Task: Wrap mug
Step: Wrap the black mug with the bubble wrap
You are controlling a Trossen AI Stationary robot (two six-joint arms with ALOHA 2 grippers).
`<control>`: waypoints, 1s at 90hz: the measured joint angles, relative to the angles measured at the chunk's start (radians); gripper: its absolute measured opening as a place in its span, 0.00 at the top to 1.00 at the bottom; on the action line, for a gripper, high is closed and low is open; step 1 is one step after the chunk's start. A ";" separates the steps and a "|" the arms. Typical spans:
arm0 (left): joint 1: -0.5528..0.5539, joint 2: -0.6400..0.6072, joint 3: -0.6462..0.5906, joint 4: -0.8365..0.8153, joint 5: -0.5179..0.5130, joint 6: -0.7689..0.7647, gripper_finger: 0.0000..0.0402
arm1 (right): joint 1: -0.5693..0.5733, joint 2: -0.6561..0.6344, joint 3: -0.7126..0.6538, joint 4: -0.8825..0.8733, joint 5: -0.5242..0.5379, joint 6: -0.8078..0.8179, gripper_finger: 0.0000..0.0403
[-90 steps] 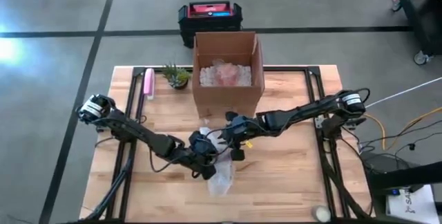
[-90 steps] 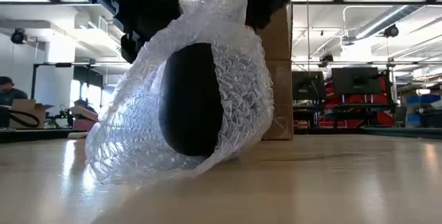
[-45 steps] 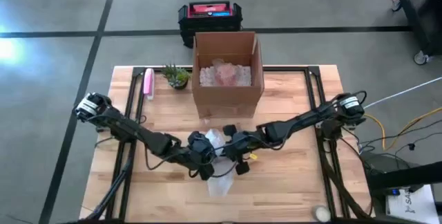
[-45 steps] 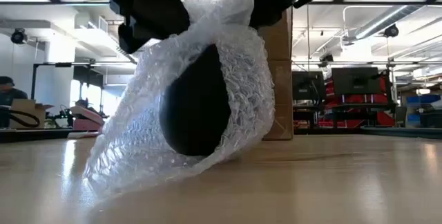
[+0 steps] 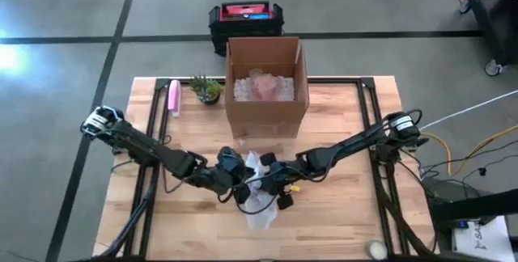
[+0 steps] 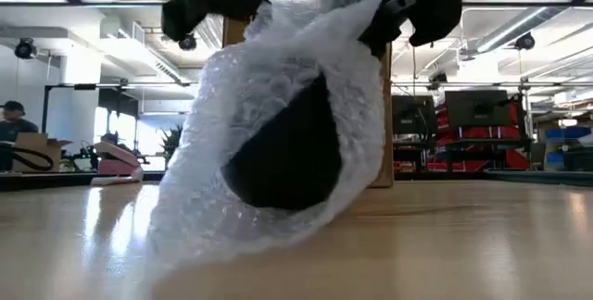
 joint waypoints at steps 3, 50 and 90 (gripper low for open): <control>0.000 0.024 0.000 0.009 0.017 -0.001 0.91 | 0.000 -0.004 0.000 -0.002 0.000 0.010 1.00; 0.000 0.129 0.002 0.028 0.048 -0.023 0.91 | 0.004 -0.075 0.224 -0.437 0.018 -0.017 0.99; 0.000 0.112 0.002 0.030 0.058 -0.018 0.91 | -0.013 0.056 0.183 -0.246 -0.017 -0.024 0.99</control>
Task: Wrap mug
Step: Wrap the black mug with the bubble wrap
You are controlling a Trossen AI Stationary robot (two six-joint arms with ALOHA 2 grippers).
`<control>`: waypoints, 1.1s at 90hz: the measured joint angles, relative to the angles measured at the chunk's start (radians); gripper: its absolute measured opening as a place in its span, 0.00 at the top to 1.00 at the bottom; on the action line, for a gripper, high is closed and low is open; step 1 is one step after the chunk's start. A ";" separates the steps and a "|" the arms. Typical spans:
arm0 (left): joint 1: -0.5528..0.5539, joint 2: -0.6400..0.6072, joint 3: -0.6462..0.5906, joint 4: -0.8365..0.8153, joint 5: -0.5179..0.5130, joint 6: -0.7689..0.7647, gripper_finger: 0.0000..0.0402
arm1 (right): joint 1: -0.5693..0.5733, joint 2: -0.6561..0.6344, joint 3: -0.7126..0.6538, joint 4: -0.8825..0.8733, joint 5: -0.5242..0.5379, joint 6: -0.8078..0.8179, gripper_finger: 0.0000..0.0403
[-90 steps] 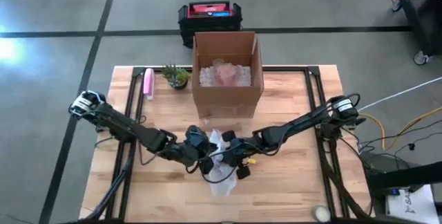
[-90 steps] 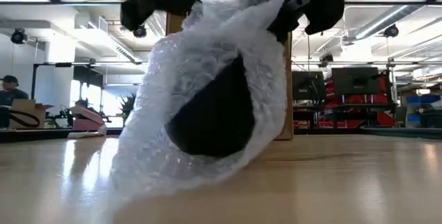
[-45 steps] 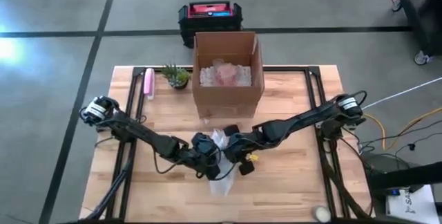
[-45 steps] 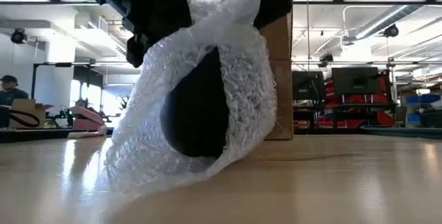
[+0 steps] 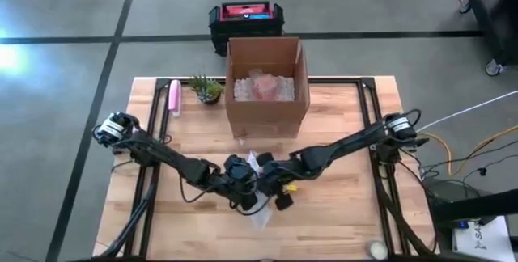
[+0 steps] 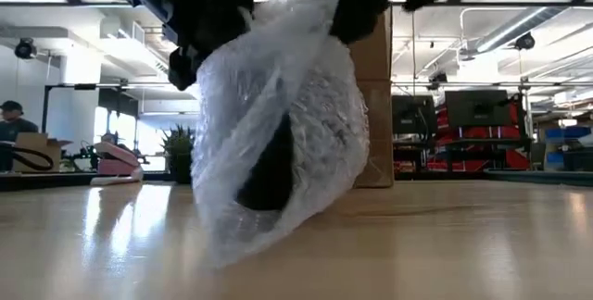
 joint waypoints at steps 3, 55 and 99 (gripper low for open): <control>0.000 -0.005 0.000 -0.002 0.003 0.000 0.91 | -0.003 0.010 0.000 0.001 0.001 0.000 0.99; -0.078 -0.124 0.105 -0.321 0.159 -0.089 0.91 | -0.004 0.029 -0.001 0.006 0.017 0.001 0.99; -0.184 -0.036 -0.001 0.017 0.060 0.047 0.91 | -0.006 0.029 -0.002 0.010 0.011 0.004 0.99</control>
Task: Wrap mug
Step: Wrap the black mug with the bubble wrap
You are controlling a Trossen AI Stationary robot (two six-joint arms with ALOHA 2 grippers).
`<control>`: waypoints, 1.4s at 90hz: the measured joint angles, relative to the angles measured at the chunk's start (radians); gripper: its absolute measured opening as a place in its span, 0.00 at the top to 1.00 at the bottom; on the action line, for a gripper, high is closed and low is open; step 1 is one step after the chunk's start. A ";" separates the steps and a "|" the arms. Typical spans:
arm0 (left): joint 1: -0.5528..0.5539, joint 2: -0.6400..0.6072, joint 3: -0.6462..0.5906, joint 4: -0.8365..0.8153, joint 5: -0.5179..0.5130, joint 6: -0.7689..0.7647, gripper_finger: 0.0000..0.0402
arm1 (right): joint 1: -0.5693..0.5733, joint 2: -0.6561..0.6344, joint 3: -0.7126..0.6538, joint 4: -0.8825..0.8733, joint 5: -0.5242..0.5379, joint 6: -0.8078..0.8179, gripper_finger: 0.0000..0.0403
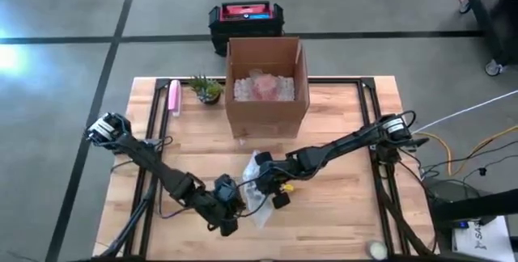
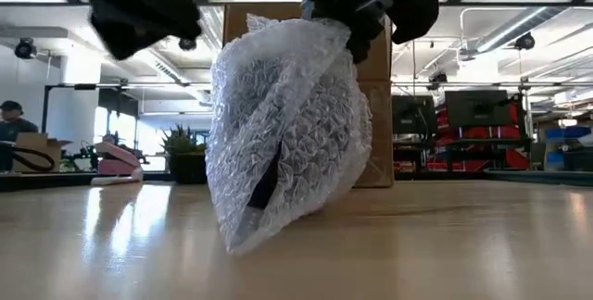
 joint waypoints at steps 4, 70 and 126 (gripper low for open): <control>0.011 0.012 0.000 0.020 -0.006 0.039 0.91 | 0.000 0.000 0.000 0.001 0.000 0.000 0.99; 0.161 -0.008 -0.022 -0.004 -0.010 0.140 0.91 | 0.000 0.000 0.000 0.003 0.000 0.005 0.99; 0.162 -0.003 -0.021 -0.004 0.022 0.125 0.91 | -0.006 -0.022 0.089 -0.106 0.000 0.048 0.82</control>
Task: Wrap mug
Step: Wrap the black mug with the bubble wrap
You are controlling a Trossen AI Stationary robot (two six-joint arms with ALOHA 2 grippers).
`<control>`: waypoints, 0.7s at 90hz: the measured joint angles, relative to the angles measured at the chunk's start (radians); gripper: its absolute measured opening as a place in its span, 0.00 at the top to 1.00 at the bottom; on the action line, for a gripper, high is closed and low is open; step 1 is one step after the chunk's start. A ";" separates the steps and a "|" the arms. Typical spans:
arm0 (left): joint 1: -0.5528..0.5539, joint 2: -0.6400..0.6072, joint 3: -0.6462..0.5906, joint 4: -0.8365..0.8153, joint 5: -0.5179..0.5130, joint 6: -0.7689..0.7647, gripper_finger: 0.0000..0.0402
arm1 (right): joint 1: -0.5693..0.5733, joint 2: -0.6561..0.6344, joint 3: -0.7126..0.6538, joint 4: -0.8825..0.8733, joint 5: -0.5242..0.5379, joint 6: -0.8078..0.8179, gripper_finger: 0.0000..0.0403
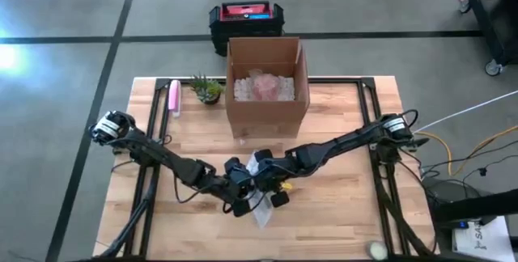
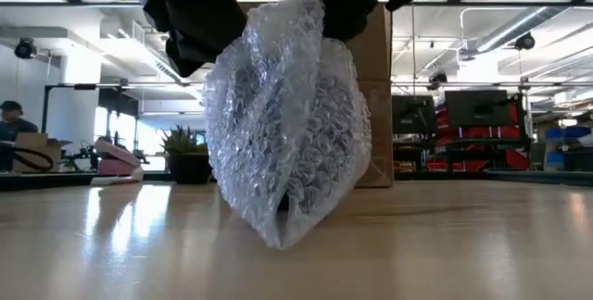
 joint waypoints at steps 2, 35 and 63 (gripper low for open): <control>0.000 0.000 0.000 0.000 0.002 0.000 0.91 | 0.000 -0.003 0.000 0.002 0.002 0.000 0.80; 0.000 0.000 0.000 0.000 0.002 0.000 0.91 | -0.006 -0.146 0.003 -0.060 0.011 -0.065 0.59; 0.000 0.000 0.000 0.003 0.002 -0.001 0.91 | -0.005 -0.234 -0.007 -0.243 -0.001 -0.085 0.62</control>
